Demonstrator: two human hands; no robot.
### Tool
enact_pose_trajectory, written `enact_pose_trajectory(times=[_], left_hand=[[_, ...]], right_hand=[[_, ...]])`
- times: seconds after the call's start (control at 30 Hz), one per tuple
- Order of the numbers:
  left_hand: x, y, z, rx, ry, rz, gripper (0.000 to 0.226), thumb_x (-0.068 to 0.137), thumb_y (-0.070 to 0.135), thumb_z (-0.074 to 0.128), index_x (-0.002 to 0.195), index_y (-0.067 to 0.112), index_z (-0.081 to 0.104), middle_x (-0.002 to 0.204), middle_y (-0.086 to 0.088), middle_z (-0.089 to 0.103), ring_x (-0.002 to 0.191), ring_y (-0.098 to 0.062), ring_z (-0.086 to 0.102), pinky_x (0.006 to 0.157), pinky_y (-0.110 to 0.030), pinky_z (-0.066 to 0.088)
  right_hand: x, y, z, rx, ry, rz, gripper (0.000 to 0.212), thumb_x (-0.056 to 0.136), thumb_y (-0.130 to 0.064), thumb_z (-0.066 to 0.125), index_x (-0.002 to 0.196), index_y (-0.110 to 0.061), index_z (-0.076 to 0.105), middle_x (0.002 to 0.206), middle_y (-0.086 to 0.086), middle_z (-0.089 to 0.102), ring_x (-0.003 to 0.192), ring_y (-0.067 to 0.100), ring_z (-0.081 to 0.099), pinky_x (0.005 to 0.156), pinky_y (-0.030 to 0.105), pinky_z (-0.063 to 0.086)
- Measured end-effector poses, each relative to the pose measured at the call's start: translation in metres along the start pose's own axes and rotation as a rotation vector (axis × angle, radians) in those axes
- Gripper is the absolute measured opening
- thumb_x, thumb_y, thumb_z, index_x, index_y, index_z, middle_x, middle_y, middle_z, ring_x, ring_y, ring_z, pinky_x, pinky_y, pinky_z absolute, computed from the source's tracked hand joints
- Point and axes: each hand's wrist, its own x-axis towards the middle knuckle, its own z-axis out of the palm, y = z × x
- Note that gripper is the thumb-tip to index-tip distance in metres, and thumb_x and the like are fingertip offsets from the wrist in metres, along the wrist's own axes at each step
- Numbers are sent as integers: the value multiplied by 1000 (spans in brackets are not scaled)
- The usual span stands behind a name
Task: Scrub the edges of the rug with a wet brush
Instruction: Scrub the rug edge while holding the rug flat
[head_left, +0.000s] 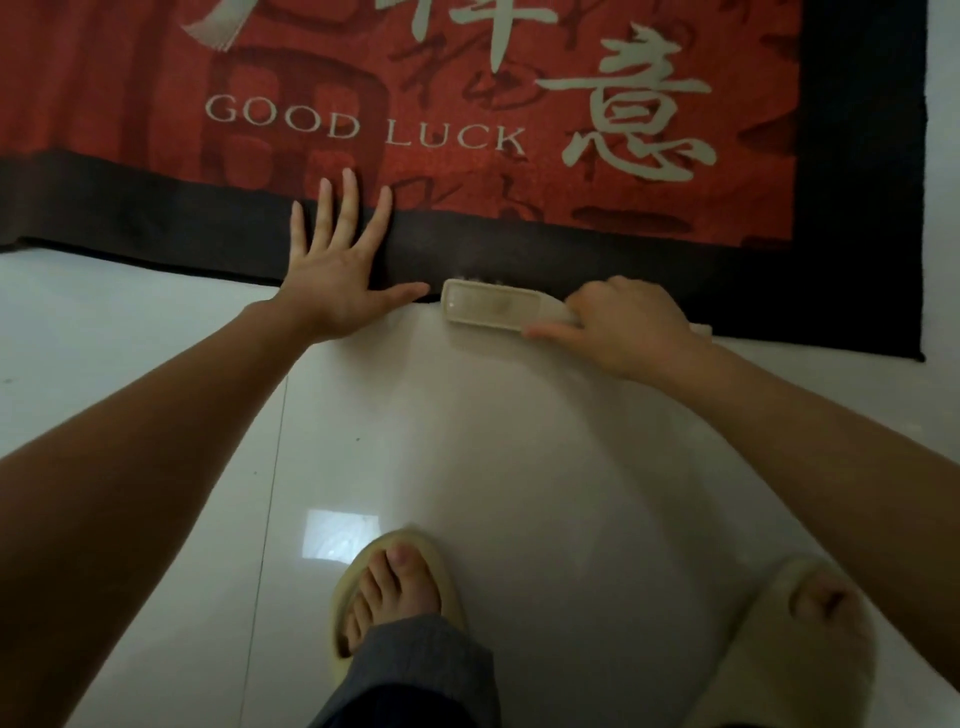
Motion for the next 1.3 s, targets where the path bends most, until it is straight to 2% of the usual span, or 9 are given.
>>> enact_pose_trajectory(times=[0.1,0.2,0.33,0.43,0.57,0.73,0.93,1.13,1.3], left_hand=[[-14,6,11,33,104,36,89,92,69,32,157,19,-3,162,-12,-16,149,-28,-17,119,-45,-13],[-31,19,30,65,140,266,80,95,60,21,156,7,10,164,-12,3,151,-28,0,122,-41,-3],[-30,35,38,90,116,462,71,101,54,18,156,11,5,163,-5,-1,151,-20,-3,123,-35,-1],[-27,50,37,103,82,551,68,103,52,18,156,12,2,162,-5,-4,150,-17,-7,122,-33,-6],[-36,48,38,43,67,557,65,101,50,26,151,8,32,152,-14,39,144,-28,30,120,-37,13],[-41,39,46,-15,20,611,67,102,49,21,156,13,4,163,-7,9,148,-11,-3,120,-27,-7],[-43,42,40,-40,-18,599,65,103,49,26,154,8,25,157,-12,32,147,-25,23,116,-27,-4],[-34,42,27,-21,-117,663,76,98,57,12,156,9,5,163,-11,11,151,-22,10,123,-33,7],[-41,51,23,-67,-98,606,62,103,48,28,155,13,23,157,-8,31,141,-27,30,117,-35,18]], right_hand=[[-25,55,-22,-60,-49,86,68,77,-82,30,79,-24,65,88,6,66,85,27,61,68,34,43],[-51,82,-42,-91,-86,186,69,69,-86,25,67,-26,58,72,0,61,68,20,56,67,35,47],[-12,40,-51,119,131,99,63,84,-72,36,70,-12,52,63,1,52,62,24,52,58,37,42],[36,-20,-55,118,200,-73,40,95,-56,42,93,-17,46,80,1,55,73,26,53,62,34,34],[77,-100,-44,40,37,-406,44,100,-44,40,143,-39,32,121,7,61,102,31,57,71,33,32],[55,-44,-58,53,-91,-461,49,99,-45,43,139,-63,23,86,-4,59,64,5,40,70,29,30],[90,-122,-37,-31,-17,-522,45,103,-39,35,143,-56,23,118,8,63,109,30,54,80,36,35],[48,-39,-52,17,-35,-474,43,99,-40,43,136,-58,31,91,10,70,79,31,63,71,39,48],[84,-138,-54,-37,-35,-457,45,104,-38,32,144,-54,22,70,-7,41,79,19,46,70,36,35]])
